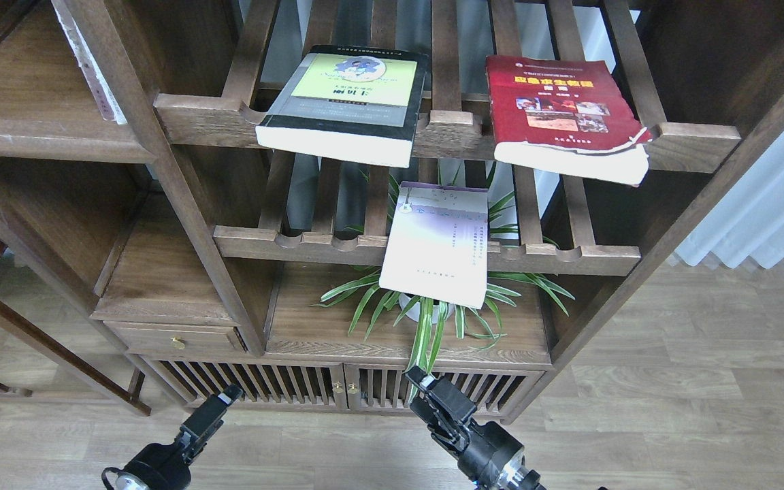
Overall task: Organize books on shelf
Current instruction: 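Raise both grippers toward the white booklet on the middle shelf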
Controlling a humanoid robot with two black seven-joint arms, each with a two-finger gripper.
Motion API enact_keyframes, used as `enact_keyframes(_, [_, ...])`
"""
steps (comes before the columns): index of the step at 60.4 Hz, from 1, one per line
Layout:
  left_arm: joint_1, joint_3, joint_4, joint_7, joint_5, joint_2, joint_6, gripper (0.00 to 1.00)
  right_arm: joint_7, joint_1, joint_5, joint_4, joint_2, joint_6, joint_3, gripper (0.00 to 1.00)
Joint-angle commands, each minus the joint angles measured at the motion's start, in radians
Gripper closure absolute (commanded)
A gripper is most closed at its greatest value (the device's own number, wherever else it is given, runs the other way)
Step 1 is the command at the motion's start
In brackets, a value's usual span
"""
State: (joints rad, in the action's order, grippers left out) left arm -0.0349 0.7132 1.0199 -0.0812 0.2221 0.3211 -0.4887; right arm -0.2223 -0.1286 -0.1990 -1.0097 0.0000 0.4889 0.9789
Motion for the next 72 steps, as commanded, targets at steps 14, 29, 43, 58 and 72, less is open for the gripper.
enact_keyframes(14, [0.046,0.031,0.134,0.018,-0.004,0.053,0.000,0.00,-0.006,-0.016,0.003,-0.021,0.000,0.000,-0.013,0.00])
enact_keyframes(29, [0.046,0.034,0.135,0.018,-0.003,0.053,0.000,0.00,-0.008,-0.003,0.009,0.036,0.000,0.000,-0.011,0.00])
enact_keyframes(43, [0.046,0.071,0.134,0.018,-0.003,0.053,0.000,0.00,0.001,0.027,0.007,0.106,0.000,0.000,-0.043,0.00])
enact_keyframes(58, [0.047,0.081,0.132,0.018,-0.003,0.055,0.000,0.00,-0.008,0.014,0.009,0.105,0.000,0.000,-0.060,0.00])
enact_keyframes(72, [0.047,0.094,0.126,0.017,-0.004,0.061,0.000,0.00,0.011,0.044,0.000,0.076,0.000,0.000,-0.062,0.00])
